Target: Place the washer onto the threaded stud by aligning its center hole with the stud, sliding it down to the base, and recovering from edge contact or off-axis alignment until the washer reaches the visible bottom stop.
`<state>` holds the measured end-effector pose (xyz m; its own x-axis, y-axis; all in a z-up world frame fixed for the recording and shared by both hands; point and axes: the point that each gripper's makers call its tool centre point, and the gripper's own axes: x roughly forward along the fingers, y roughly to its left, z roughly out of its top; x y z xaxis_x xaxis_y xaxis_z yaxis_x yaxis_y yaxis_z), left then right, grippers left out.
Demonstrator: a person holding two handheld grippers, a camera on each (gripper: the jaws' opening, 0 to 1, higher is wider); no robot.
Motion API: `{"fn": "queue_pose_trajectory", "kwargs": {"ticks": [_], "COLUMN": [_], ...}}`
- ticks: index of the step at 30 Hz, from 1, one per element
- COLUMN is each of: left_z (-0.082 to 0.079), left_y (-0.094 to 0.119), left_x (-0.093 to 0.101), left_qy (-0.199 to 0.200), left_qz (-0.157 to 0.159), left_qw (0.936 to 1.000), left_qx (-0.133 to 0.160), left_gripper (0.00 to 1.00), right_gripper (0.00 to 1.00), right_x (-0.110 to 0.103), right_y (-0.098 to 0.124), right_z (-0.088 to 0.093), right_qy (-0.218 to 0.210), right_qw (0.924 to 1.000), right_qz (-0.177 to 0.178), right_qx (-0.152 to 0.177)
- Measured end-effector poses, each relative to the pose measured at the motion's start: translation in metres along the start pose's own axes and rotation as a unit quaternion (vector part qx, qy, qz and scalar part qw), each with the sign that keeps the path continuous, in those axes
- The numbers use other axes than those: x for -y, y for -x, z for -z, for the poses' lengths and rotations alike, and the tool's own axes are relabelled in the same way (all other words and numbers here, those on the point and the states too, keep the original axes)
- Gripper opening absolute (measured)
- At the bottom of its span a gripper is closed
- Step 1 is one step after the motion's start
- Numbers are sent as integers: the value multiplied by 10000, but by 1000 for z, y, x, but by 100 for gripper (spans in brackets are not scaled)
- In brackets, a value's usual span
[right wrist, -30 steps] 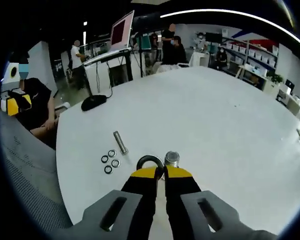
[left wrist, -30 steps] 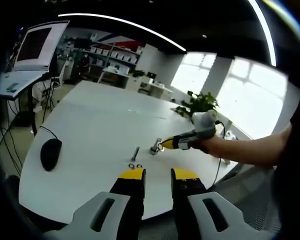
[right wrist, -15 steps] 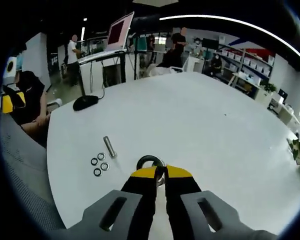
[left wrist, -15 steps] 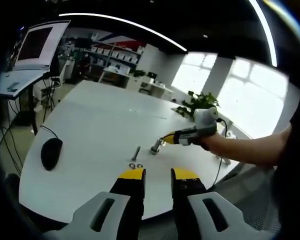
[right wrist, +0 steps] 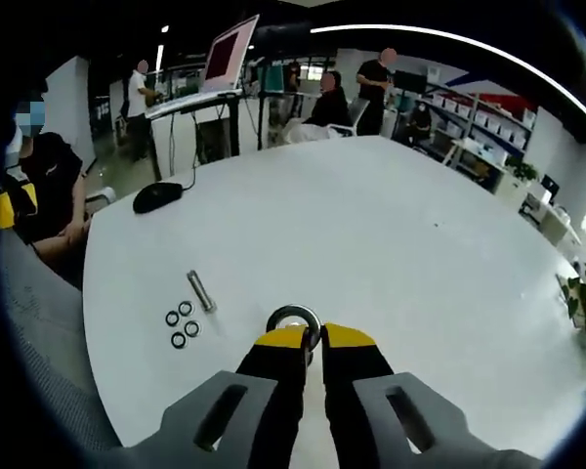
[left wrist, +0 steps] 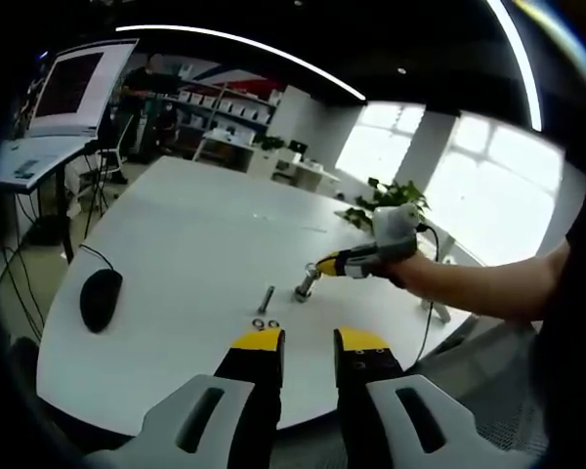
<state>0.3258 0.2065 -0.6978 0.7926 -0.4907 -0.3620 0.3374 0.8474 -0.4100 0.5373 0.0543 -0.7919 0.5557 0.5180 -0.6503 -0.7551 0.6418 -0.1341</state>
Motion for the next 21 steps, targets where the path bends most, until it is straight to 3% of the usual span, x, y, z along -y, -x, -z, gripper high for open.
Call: {"fn": "queue_pose_trajectory", "kwargs": {"ticks": [16,21], "left_z": [1,1], "left_y": [0,0], "left_x": [1,1], "left_qy": [-12,-17], "left_qz": [16,18], "left_qw": [10000,10000], "left_qx": [-32,-40], "left_gripper": [18,18], "right_gripper": [9,7], "right_x": [2,6], "right_y": [3,15], "right_z": [2,-20], "right_qy": [-154,-166], "right_qw": [9999,9984], "right_qz": [-76,89], "right_qx": [17,526]}}
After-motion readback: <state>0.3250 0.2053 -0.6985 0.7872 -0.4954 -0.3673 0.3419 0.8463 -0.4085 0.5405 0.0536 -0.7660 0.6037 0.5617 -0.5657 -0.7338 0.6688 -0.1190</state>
